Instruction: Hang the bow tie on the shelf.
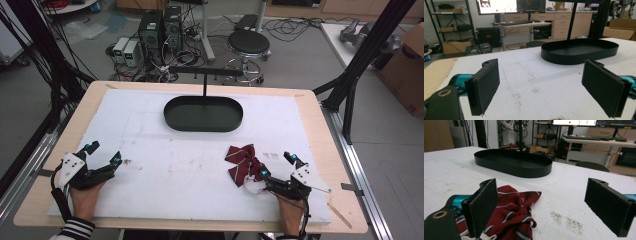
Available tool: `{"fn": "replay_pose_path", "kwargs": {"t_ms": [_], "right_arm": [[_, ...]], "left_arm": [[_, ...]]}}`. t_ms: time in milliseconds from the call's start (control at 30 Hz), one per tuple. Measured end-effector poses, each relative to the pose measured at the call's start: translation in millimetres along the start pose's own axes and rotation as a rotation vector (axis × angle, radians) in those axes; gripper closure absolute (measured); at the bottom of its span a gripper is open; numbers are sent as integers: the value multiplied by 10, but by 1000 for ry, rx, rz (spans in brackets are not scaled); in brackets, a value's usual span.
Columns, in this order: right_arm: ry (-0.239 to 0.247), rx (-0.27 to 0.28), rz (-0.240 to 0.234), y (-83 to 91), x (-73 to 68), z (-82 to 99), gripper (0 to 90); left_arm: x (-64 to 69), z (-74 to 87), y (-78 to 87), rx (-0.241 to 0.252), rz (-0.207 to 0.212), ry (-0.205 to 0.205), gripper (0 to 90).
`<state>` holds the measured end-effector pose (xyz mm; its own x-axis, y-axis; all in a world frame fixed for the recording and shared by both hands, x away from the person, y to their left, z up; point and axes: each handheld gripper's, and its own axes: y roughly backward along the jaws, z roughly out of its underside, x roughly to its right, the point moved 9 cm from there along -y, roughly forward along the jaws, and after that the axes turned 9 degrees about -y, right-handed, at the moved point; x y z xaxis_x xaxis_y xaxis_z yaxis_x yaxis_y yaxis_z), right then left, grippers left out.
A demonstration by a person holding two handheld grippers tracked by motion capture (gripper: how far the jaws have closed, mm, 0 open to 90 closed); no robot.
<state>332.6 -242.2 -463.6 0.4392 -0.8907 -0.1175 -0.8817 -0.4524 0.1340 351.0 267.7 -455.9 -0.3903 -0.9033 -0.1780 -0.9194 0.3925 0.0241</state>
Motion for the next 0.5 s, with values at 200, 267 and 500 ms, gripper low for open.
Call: {"fn": "replay_pose_path", "kwargs": {"t_ms": [200, 267, 500], "right_arm": [[-6, -2, 0, 2, 0, 2, 105], [-7, -2, 1, 3, 0, 2, 105], [-9, -2, 2, 2, 0, 1, 105]], "left_arm": [[-1, 0, 1, -1, -1, -1, 152], [2, 1, 1, -2, 1, -5, 152], [2, -1, 3, 0, -1, -10, 152]]}}
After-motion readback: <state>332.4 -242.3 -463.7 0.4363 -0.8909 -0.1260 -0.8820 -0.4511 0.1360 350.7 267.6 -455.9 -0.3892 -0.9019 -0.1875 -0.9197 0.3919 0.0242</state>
